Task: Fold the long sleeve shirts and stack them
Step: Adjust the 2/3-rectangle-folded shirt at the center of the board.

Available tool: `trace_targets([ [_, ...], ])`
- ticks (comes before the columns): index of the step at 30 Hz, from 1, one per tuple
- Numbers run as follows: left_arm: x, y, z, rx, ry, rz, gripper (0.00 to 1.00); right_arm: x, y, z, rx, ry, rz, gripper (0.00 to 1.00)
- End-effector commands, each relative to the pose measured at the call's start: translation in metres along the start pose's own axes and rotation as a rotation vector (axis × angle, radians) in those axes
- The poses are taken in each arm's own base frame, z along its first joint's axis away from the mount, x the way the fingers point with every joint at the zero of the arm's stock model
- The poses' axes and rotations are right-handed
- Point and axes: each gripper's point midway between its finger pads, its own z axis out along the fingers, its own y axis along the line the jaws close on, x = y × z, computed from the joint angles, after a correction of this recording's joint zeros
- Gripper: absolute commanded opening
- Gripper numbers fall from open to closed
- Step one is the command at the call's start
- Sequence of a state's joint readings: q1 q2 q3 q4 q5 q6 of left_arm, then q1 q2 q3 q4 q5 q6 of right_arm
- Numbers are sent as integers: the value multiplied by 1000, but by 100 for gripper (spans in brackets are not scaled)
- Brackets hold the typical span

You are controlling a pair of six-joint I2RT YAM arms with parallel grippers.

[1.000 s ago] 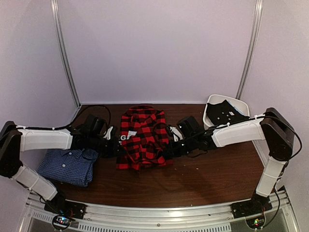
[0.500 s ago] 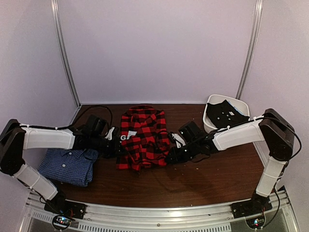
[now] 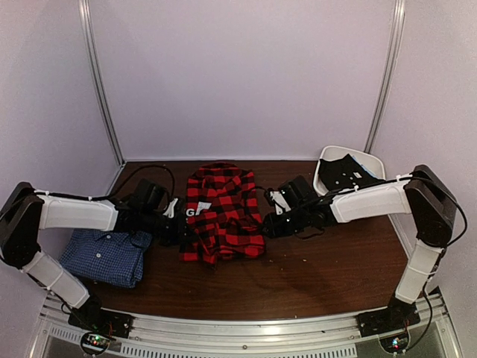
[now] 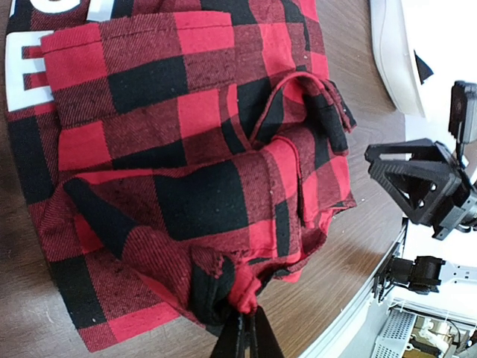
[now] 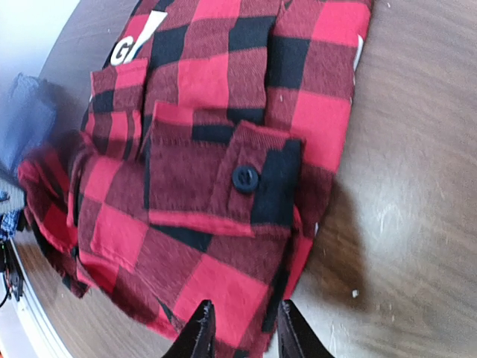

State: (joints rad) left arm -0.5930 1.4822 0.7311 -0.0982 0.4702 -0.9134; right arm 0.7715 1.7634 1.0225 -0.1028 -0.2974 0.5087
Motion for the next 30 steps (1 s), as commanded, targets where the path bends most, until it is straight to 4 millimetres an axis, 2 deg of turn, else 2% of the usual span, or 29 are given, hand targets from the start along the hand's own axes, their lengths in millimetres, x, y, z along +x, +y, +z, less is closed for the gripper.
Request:
trace_targets([
  [1, -2, -6, 3, 34, -8, 13, 4, -16, -6, 13, 64, -27, -39, 29],
  [12, -3, -5, 5, 34, -5, 12, 4, -11, -14, 29, 91, -7, -49, 28],
  [17, -5, -7, 6, 36, -7, 14, 4, -34, -8, 42, 97, -30, -50, 30],
  [19, -6, -9, 5, 41, -10, 16, 4, -51, -7, 42, 108, -56, -46, 33],
  [24, -8, -12, 3, 45, -14, 21, 4, -93, -3, 32, 102, -136, -28, 50],
  [27, -9, -13, 3, 46, -16, 21, 4, -102, 1, 25, 101, -141, -31, 53],
  [30, -10, -14, 2, 47, -23, 23, 4, -97, 4, 13, 89, -138, -38, 54],
])
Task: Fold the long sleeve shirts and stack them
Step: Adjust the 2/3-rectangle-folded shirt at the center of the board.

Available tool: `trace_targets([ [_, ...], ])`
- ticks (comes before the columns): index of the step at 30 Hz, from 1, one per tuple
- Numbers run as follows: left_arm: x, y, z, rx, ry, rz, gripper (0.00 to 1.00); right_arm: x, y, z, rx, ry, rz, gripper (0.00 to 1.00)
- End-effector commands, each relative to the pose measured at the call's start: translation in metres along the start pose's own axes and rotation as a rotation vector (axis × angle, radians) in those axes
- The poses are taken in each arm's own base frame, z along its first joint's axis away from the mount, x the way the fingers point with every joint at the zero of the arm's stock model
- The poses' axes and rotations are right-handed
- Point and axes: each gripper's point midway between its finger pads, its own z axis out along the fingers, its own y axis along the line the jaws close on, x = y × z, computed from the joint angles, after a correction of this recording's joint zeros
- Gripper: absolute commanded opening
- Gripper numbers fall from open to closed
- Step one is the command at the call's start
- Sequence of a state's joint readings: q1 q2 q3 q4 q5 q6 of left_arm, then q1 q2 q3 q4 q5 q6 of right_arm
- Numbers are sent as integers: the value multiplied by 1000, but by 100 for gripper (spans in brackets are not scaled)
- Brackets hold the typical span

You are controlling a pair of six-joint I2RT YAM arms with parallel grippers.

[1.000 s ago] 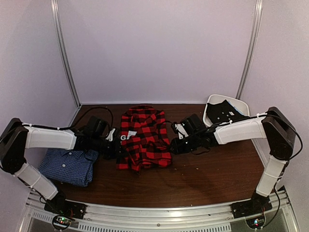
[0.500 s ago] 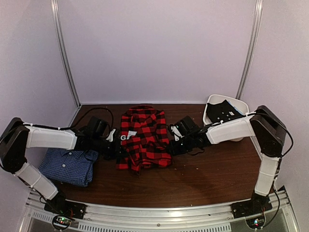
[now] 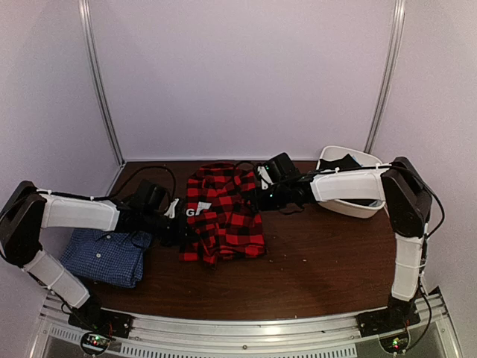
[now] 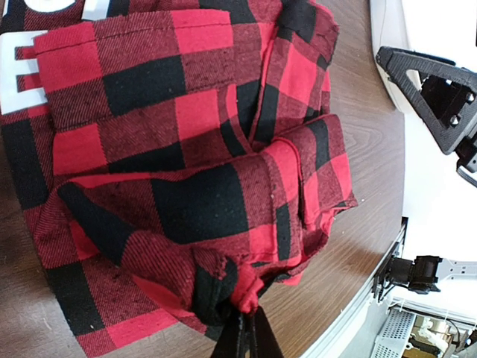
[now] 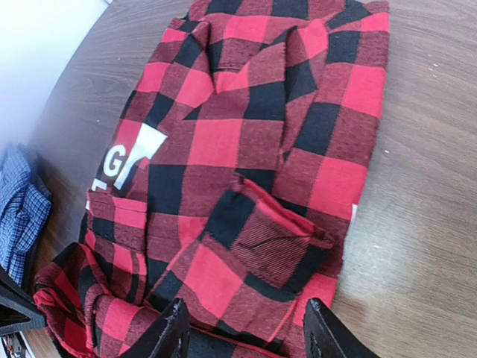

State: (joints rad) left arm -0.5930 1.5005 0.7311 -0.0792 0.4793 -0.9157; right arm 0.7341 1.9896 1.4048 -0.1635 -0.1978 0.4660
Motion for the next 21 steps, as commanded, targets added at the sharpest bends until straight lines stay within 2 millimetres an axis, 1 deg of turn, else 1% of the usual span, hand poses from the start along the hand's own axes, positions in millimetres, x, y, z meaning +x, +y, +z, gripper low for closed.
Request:
trace_targets([
  [1, -9, -15, -2, 41, -28, 26, 4, 5, -4, -20, 20, 16, -13, 54],
  [5, -10, -16, -3, 48, -31, 26, 4, 35, -5, -39, 10, 53, -22, 54],
  [8, -10, -17, -4, 49, -36, 25, 4, 55, -1, -53, 1, 72, -33, 54],
  [12, -10, -17, -5, 52, -38, 22, 4, 82, 7, -64, -14, 100, -43, 54],
  [17, -9, -16, -5, 51, -38, 18, 4, 113, 11, -65, -8, 144, -70, 53],
  [21, -10, -16, -4, 52, -37, 19, 4, 124, 11, -60, 9, 158, -90, 52],
])
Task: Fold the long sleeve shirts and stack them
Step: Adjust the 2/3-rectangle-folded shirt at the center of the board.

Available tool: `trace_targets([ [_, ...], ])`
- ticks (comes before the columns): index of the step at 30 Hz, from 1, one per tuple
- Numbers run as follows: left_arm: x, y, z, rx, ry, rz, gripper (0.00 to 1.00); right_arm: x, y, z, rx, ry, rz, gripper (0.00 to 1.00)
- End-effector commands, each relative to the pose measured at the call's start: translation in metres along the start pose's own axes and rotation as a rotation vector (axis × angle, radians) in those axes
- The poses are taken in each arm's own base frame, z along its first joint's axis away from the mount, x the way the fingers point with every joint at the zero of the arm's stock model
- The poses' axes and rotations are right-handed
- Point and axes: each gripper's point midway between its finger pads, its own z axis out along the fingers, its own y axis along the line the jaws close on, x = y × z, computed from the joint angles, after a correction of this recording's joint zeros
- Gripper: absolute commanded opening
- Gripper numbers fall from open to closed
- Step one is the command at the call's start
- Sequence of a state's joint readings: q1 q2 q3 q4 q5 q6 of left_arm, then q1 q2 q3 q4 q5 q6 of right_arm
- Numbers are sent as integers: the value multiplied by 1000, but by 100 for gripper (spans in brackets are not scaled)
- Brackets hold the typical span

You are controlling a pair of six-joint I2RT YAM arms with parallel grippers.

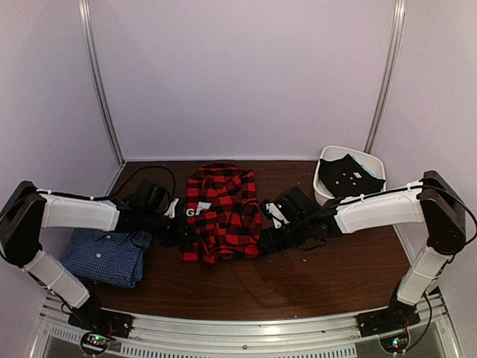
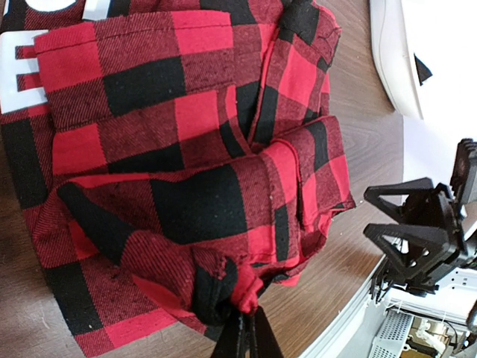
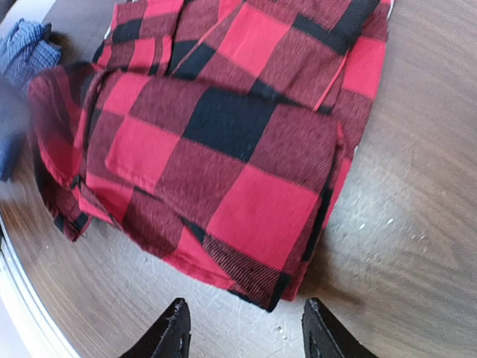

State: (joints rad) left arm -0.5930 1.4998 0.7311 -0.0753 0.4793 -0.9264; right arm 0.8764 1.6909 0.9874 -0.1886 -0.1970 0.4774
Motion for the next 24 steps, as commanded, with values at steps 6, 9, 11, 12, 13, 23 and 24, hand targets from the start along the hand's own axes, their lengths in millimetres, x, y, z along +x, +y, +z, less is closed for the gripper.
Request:
trace_targets([
  [6, -9, -15, -3, 47, -34, 26, 4, 8, 1, 13, 43, -3, -31, 49],
  [9, -8, -14, -4, 45, -35, 25, 4, 11, 1, 18, 49, 7, -37, 46],
  [11, -8, -14, -4, 45, -36, 24, 4, 12, 1, 21, 53, 11, -41, 45],
  [12, -8, -14, -4, 44, -37, 24, 4, 12, 0, 22, 55, 11, -41, 44],
  [13, -8, -14, -4, 43, -38, 22, 4, 12, 1, 23, 55, 9, -41, 43],
  [23, -10, -15, -5, 44, -44, 27, 4, -4, 7, 24, 60, -18, -40, 28],
  [24, -10, -15, -5, 44, -45, 28, 4, -5, 7, 24, 64, -17, -40, 26],
])
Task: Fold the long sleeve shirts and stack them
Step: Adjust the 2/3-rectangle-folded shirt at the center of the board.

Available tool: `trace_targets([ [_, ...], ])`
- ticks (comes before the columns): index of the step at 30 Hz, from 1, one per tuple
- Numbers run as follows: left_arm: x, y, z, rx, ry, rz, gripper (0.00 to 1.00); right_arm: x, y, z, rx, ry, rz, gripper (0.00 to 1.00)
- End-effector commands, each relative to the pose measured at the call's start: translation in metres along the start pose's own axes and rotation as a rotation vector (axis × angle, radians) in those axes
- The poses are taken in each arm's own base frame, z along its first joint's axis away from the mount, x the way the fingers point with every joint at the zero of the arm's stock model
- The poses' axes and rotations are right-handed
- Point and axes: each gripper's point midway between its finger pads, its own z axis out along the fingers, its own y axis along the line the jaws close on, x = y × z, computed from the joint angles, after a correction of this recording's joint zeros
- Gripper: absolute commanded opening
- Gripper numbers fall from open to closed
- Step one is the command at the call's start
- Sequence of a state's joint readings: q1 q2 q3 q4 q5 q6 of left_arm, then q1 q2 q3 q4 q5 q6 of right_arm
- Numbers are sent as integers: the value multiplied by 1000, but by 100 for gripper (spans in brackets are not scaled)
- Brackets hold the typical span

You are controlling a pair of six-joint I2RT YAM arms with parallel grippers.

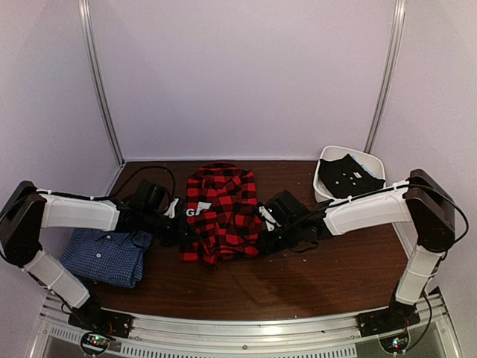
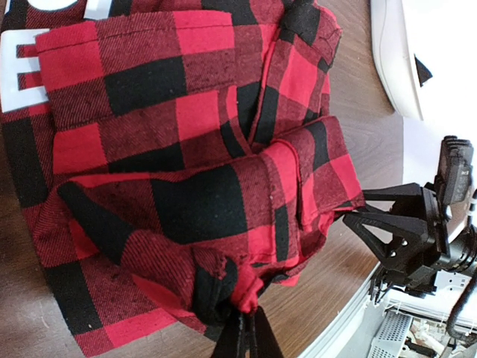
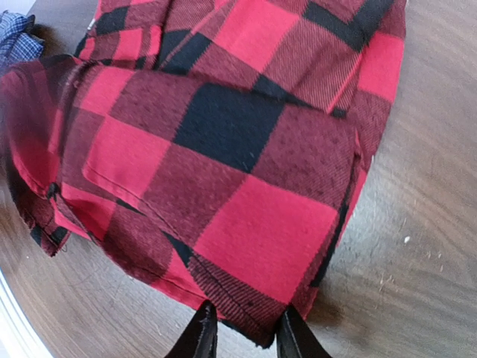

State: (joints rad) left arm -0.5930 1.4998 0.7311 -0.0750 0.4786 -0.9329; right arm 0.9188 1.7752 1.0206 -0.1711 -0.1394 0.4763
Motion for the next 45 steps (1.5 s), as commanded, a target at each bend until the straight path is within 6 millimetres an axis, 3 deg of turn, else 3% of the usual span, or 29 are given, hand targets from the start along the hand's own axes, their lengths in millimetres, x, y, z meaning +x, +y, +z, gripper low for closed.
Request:
trace_targets([
  [1, -10, -16, -5, 45, -44, 34, 4, -14, 2, 2, 24, -34, -6, 24],
  [9, -14, -19, -6, 51, -57, 38, 4, -22, 5, -3, 32, -39, -6, 4],
  [14, -20, -26, -9, 68, -77, 39, 4, -31, 8, -6, 34, -52, -7, 0],
  [18, -31, -32, -9, 72, -100, 41, 4, -52, 12, -7, 30, -86, -1, 0],
  [24, -73, -33, -10, 82, -190, 24, 2, -98, -2, 1, 24, -148, 57, 0],
  [31, -128, -15, 0, 74, -267, -16, 2, -145, -34, 25, 36, -180, 145, 0],
  [37, -161, 1, 14, 46, -314, -43, 4, -169, -58, 36, 51, -199, 203, 14],
  [39, -167, 5, 15, 41, -324, -50, 5, -173, -65, 36, 50, -200, 219, 25],
  [41, -170, 5, 15, 39, -329, -48, 13, -176, -67, 31, 50, -204, 223, 36],
  [45, -172, 3, 9, 27, -345, -31, 32, -182, -66, 10, 60, -241, 208, 49],
])
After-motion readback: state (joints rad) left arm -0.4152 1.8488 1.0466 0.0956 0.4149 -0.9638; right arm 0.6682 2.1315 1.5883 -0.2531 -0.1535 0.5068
